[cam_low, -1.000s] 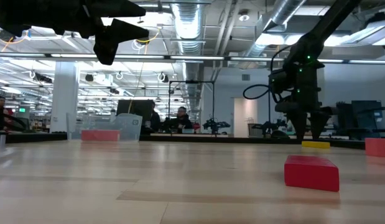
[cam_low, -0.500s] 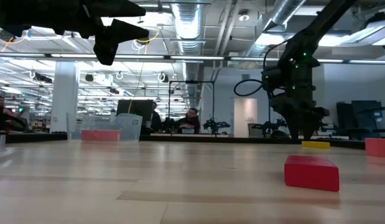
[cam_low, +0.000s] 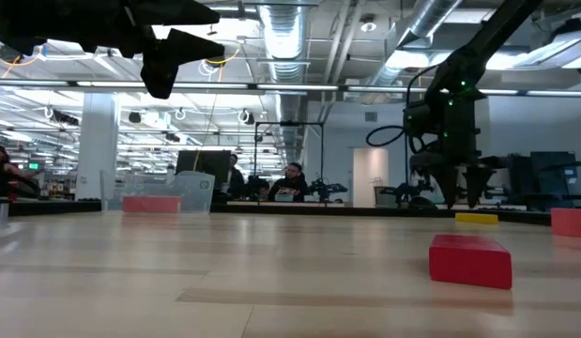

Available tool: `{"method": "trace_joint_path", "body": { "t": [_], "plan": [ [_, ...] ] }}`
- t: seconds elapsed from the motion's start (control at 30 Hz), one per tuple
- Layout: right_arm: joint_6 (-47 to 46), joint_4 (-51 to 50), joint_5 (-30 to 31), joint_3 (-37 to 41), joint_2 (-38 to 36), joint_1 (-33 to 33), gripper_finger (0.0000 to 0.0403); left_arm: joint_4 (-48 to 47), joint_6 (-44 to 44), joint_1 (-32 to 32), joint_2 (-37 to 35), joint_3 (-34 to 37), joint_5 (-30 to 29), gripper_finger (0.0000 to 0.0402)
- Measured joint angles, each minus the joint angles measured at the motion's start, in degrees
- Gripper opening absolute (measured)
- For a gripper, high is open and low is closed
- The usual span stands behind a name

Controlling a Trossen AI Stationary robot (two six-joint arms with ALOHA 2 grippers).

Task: Sort & place blocks by color
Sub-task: Put the yellow block into the white bin

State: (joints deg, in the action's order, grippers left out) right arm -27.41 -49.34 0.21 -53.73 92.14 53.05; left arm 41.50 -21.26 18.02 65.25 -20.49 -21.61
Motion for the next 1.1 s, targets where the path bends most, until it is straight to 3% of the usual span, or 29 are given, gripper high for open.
{"method": "trace_joint_path", "body": {
  "t": [0.23,0.4,0.8,0.9,1.1],
  "plan": [
    [0.25,-3.86,4.65,-3.16,-0.02,5.05,0.0181,0.00,0.00,0.00,0.00,0.02,0.00,0.0185],
    [-0.84,-4.43,3.31,-3.92,0.54,6.27,0.0144,0.04,0.39,0.00,0.00,0.02,-0.11,0.0185],
    [-4.23,-18.68,10.64,-10.95,17.85,1.55,0.0050,0.51,0.45,0.02,0.00,0.02,4.10,0.0185],
    [-3.69,-19.17,9.86,-11.79,18.87,0.62,0.0042,0.52,0.66,0.04,0.00,0.02,4.57,0.0185],
    [-1.91,-15.05,0.94,-12.71,15.91,-3.29,0.0041,0.39,0.87,0.04,0.00,0.02,4.66,0.0185]
  ]
}}
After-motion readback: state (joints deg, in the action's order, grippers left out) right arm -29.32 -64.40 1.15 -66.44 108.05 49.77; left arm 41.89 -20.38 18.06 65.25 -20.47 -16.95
